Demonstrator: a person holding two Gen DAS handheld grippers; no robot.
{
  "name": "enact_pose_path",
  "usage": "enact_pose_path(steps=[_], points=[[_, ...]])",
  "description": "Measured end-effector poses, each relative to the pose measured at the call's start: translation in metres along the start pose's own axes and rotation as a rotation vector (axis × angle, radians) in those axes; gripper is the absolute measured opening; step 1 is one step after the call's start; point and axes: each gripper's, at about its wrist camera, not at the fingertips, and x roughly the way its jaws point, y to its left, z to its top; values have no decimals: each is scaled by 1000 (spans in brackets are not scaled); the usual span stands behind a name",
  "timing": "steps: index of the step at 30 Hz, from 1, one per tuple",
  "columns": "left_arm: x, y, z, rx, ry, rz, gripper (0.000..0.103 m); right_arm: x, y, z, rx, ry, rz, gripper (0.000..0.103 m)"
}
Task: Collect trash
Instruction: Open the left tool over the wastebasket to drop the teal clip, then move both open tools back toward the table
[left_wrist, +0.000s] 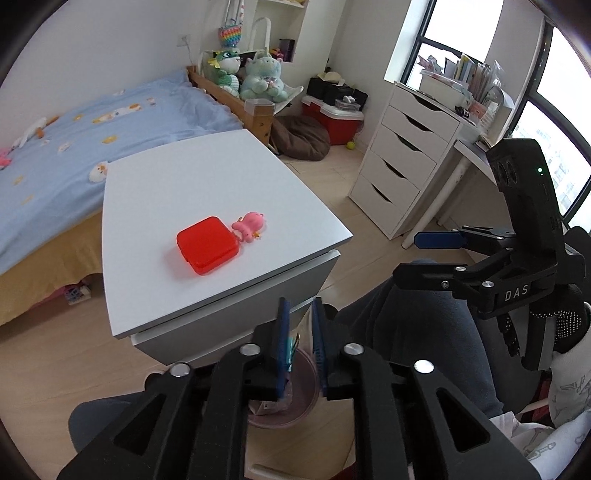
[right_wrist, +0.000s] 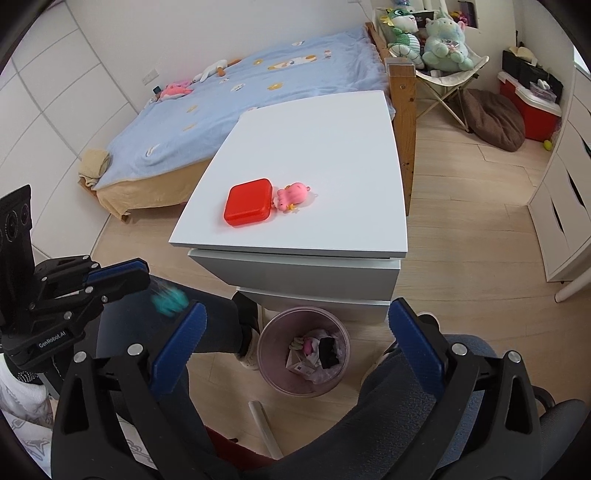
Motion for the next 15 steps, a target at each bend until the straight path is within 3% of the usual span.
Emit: enact_pose_path(steps=[1, 3, 15], points=[[1, 2, 0, -10, 1, -4, 61, -1, -1, 0, 2, -2, 0, 98], [1, 5, -2, -28, -14, -15, 93, -1, -2, 0, 4, -4, 0, 98], [-1, 22, -4, -56, -27, 67, 96, 3, 4, 1, -2, 6, 2, 100]])
